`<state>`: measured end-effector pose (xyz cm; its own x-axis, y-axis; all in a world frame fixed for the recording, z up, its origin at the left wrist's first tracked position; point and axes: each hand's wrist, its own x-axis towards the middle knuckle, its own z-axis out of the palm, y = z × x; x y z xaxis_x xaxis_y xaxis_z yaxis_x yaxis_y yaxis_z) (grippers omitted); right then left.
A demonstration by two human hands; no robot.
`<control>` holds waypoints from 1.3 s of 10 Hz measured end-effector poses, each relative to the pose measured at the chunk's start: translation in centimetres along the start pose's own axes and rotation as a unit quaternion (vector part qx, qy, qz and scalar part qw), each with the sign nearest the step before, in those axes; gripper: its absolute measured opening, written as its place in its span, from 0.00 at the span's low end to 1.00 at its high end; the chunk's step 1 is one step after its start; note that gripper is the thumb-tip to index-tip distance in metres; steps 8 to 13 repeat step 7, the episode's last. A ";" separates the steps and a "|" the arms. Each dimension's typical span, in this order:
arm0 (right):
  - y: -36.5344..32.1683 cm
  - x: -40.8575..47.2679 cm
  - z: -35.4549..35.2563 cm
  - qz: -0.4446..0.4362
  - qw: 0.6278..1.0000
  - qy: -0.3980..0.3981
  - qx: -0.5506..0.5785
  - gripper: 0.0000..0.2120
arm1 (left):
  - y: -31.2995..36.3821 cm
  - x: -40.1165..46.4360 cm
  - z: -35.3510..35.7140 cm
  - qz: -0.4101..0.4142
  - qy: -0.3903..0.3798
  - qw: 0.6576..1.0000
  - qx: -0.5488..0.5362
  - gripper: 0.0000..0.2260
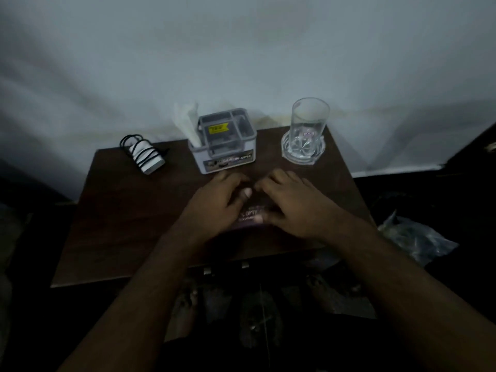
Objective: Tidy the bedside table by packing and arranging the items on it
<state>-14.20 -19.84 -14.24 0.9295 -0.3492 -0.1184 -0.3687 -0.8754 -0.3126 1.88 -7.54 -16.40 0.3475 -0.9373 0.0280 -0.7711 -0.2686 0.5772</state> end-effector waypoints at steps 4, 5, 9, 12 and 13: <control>-3.0 2.9 2.1 0.039 0.997 -0.060 -0.011 0.35 | -4.3 -3.1 -3.0 -0.069 -0.112 0.986 0.100 0.33; -3.5 4.2 2.5 0.038 0.997 -0.070 -0.012 0.35 | -5.5 -3.1 -3.6 -0.068 -0.112 0.987 0.098 0.31; -4.1 3.4 2.3 0.063 0.996 -0.063 -0.020 0.47 | -5.1 -4.3 -3.8 -0.078 -0.060 0.994 0.054 0.42; -4.1 3.4 2.3 0.063 0.996 -0.063 -0.020 0.47 | -5.1 -4.3 -3.8 -0.078 -0.060 0.994 0.054 0.42; -4.1 3.4 2.3 0.063 0.996 -0.063 -0.020 0.47 | -5.1 -4.3 -3.8 -0.078 -0.060 0.994 0.054 0.42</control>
